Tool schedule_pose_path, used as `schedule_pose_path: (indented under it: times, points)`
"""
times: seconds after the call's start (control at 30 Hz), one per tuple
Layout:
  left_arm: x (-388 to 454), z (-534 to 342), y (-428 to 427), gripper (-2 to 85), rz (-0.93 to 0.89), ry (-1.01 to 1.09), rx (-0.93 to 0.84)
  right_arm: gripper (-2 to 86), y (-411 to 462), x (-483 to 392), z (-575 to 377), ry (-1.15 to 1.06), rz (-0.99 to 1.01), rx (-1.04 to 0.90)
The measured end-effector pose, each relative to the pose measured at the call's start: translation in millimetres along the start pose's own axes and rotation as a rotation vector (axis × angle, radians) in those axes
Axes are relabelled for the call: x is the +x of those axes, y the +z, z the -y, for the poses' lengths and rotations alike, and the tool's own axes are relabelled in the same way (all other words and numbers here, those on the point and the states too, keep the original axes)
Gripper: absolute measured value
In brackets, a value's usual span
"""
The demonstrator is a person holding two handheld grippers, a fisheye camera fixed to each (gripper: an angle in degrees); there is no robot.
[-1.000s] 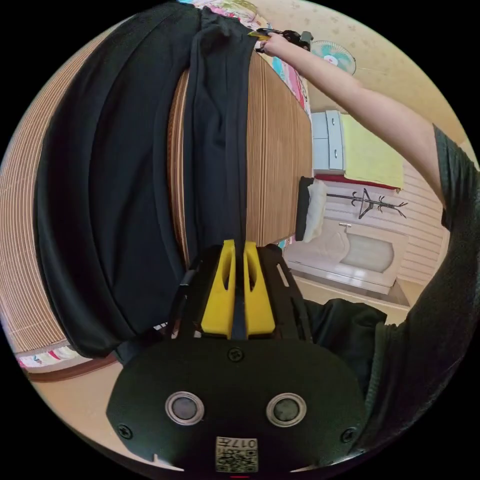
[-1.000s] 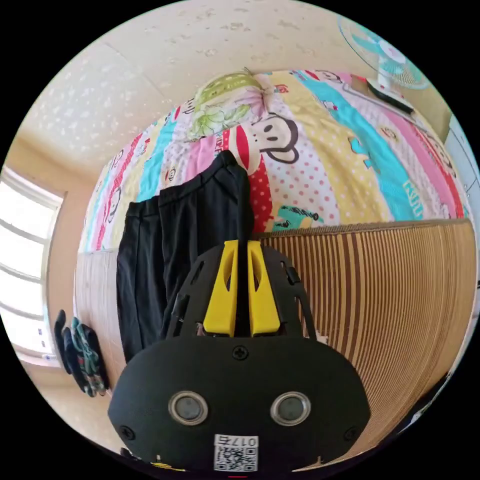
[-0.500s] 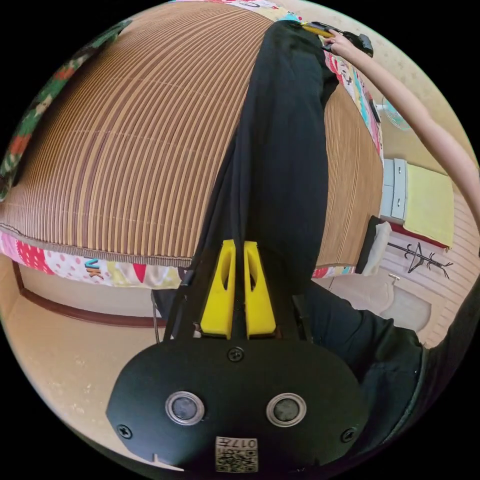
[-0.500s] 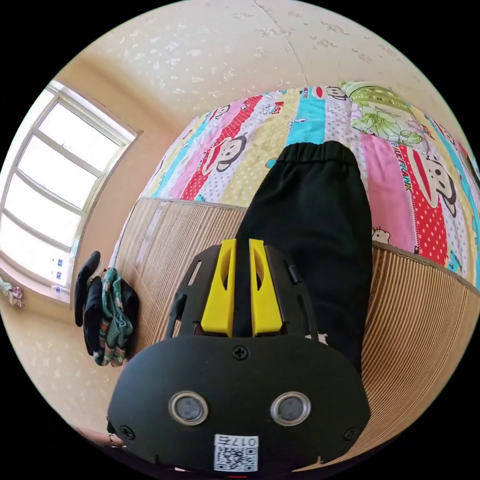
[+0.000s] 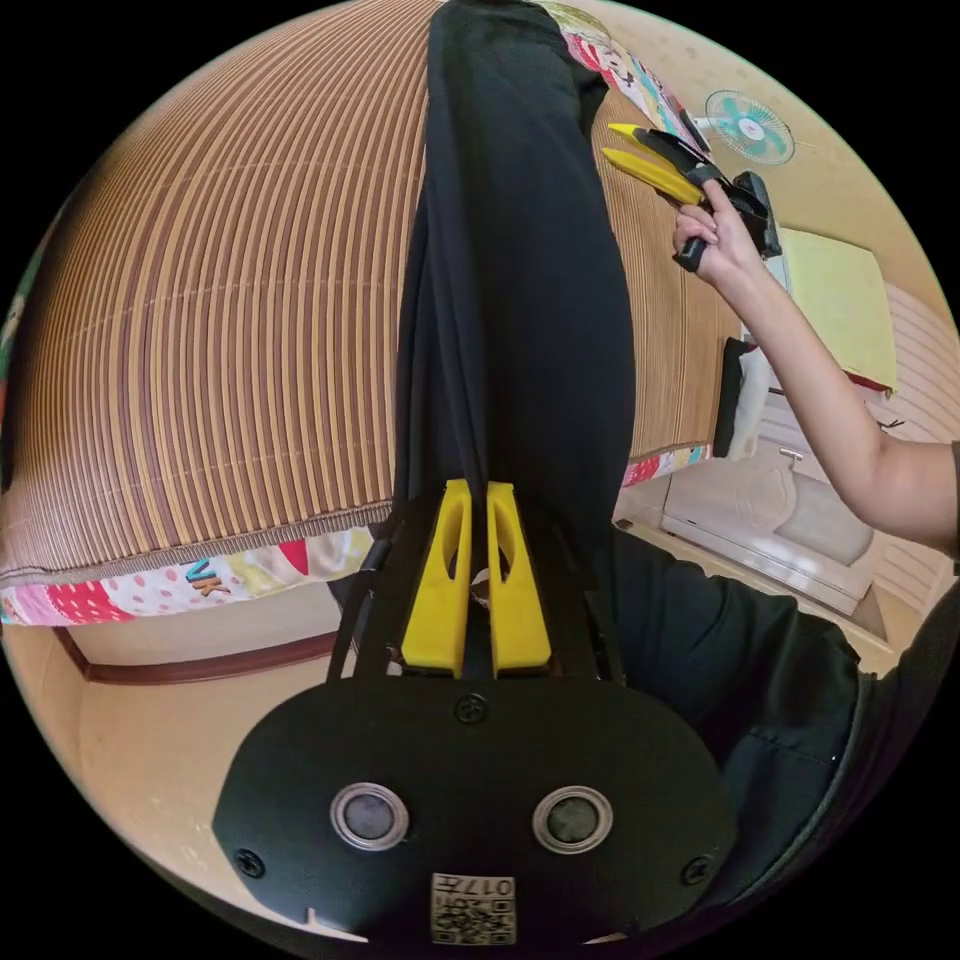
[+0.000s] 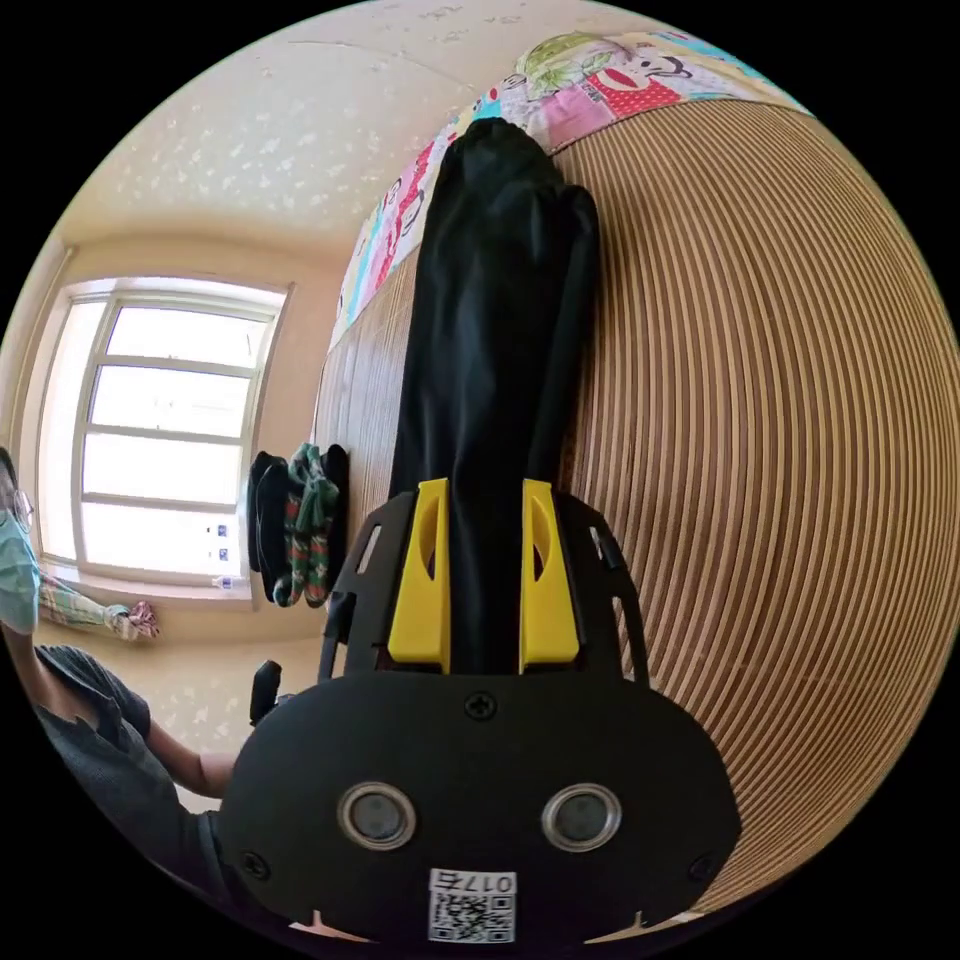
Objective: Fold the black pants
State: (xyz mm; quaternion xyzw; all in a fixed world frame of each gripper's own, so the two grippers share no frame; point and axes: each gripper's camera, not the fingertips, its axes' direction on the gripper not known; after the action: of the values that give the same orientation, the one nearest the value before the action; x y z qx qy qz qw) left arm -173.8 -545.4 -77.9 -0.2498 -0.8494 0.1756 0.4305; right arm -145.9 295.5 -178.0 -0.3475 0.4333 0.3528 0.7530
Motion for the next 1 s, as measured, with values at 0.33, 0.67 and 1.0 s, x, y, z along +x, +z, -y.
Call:
schedule_pose_path:
  times: [0.33, 0.67, 1.0]
  points:
    - [-4, -10, -6, 0.8, -0.050, 0.026, -0.006, 9.0, 24, 44, 118, 0.220, -0.029, 0.141]
    - [5, -13, -12, 0.5, -0.068, 0.058, -0.044, 7.7, 21, 24, 139, 0.163, -0.138, 0.187]
    - [7, -26, -23, 0.5, -0.181, 0.088, 0.000, 2.7, 5, 34, 176, 0.065, -0.365, 0.036]
